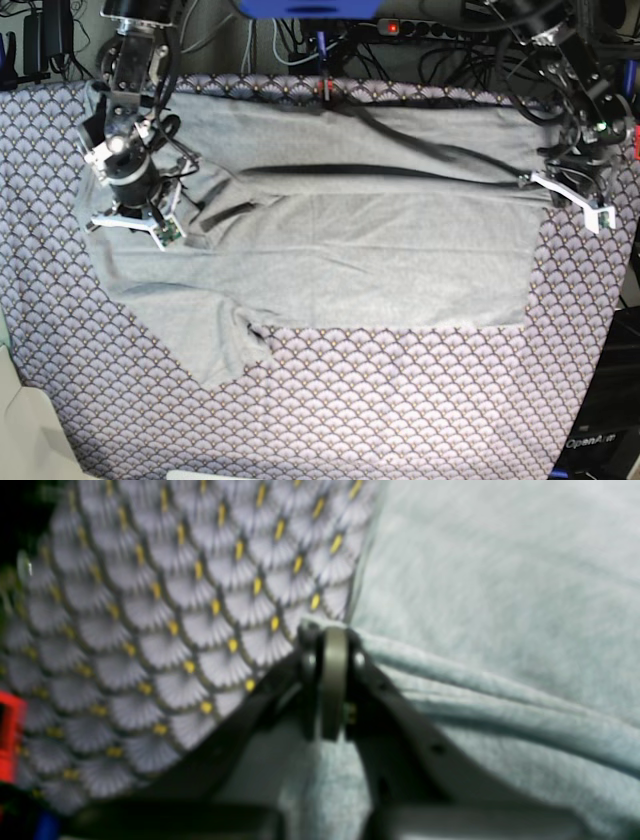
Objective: Fold the T-shirt properly
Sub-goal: 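Drag the grasped fabric with the left gripper across the shirt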
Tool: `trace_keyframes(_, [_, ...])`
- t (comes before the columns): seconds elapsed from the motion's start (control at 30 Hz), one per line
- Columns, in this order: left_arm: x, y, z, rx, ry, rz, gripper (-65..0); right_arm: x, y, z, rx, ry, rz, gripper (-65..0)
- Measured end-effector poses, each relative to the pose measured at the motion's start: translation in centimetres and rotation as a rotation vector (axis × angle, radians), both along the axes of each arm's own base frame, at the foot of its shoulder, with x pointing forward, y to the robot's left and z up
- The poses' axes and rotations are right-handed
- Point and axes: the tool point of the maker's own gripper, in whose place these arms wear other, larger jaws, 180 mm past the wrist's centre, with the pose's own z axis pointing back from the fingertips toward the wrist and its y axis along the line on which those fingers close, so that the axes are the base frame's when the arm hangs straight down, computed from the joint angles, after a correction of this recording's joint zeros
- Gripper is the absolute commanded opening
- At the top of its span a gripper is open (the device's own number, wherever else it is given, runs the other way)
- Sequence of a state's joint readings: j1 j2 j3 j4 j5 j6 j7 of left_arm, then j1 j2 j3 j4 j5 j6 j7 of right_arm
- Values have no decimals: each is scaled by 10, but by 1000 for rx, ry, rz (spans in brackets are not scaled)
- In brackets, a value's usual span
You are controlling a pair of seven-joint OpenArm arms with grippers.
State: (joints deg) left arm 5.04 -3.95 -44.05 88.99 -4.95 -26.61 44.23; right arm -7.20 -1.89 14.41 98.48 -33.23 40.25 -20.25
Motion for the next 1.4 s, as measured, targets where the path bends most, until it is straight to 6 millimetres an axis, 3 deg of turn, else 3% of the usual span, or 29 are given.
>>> trace_keyframes(0.13, [-6, -3, -15, -29, 32, 6, -650, -1, -5, 0, 2, -3, -17, -585])
trace_keyframes(0.4, [3, -4, -10, -31, 14, 3, -650, -8, -7, -5, 2, 13, -20, -585])
trace_keyframes(0.43, [3, -4, -9, -30, 11, -1, -631, -10, -8, -6, -1, 19, -22, -585])
trace_keyframes(0.53, [3, -5, -6, -29, 9, -1, -498, -10, -9, -6, -3, 20, -23, -585])
trace_keyframes(0.63, [11, -3, 19, 17, -52, -16, -412, -13, -8, -8, 0, 26, -22, -585])
trace_keyframes(0.7, [16, -4, 35, 37, -104, -14, -412, -15, -8, -10, -2, 33, -22, -585])
trace_keyframes(0.9, [14, -7, 47, 66, -122, -28, -412, -19, -8, -13, -3, 45, -24, -586])
trace_keyframes(0.97, [11, -17, 38, 65, -95, -66, -412, -20, -9, -13, -3, 46, -24, -587])
trace_keyframes(1.07, [-1, -42, 4, 27, 7, -145, -412, -20, -13, -12, 3, 39, -39, -587])
trace_keyframes(1.13, [-6, -52, -7, 18, 45, -192, -412, -22, -18, -14, -10, 50, -49, -587])
trace_keyframes(1.3, [-8, -48, -12, 27, 63, -193, -428, -21, -17, -13, -7, 46, -46, -587])
trace_keyframes(1.4, [-10, -42, -11, 41, 75, -201, -530, -21, -16, -13, -6, 45, -44, -587])
